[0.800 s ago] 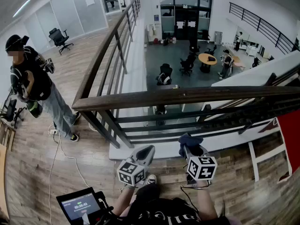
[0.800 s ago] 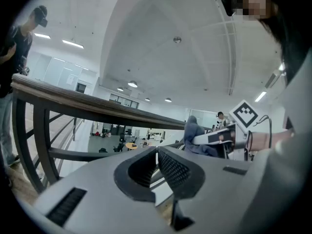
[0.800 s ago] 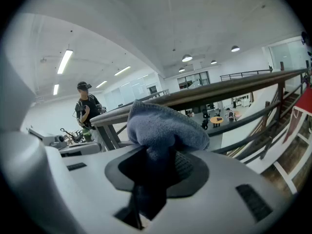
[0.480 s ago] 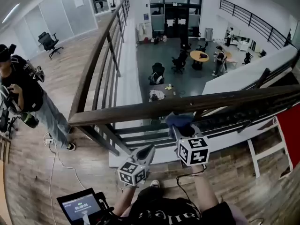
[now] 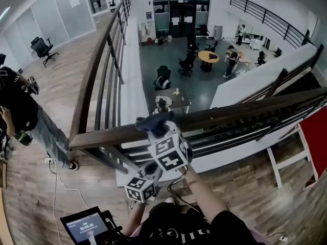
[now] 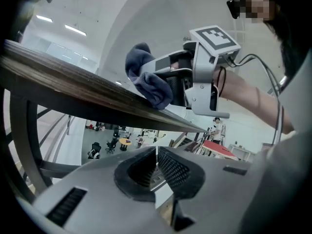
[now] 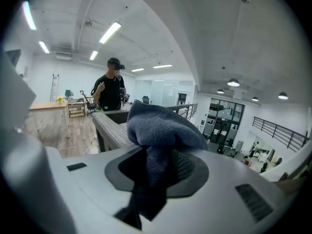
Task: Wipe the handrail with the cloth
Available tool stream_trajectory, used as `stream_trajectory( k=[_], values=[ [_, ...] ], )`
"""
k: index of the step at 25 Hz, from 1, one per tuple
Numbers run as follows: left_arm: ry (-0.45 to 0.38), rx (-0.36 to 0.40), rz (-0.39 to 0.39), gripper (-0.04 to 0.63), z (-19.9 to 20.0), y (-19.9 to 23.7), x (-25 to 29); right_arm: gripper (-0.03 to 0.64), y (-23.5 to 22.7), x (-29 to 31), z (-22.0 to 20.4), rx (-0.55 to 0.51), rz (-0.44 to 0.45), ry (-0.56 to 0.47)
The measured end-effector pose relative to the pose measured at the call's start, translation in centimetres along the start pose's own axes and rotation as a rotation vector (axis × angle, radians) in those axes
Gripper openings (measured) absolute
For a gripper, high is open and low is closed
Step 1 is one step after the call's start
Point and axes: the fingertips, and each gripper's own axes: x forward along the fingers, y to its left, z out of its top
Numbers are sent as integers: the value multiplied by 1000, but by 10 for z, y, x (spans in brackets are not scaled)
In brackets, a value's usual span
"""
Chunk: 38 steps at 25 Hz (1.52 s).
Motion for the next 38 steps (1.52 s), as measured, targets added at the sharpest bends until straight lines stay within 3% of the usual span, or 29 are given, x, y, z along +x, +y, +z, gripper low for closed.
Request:
stream_trajectory(
  k=[4,10,23,29,33,38],
  values=[
    [2,-12,-4,0,2,1,9,109,0,14,-20,-79,-4,62],
    [10,-8,-20,0,4,-10,21,109,-51,-7,-36,32,-43,69],
    [20,-13,-37,0,-2,-64,71,109,-295,-119,-143,242,-334,140],
    [33,-12,-28,0,-4,-82,85,109,-387,-168,-181,258,-469,194],
    [44,-7,-23,0,-9,-91,88,109,-421,-190,-198,280,-510,198],
    [51,-4,-4,0,-15,-95,83,109,-420,-197,-201,289,-505,166]
  ],
)
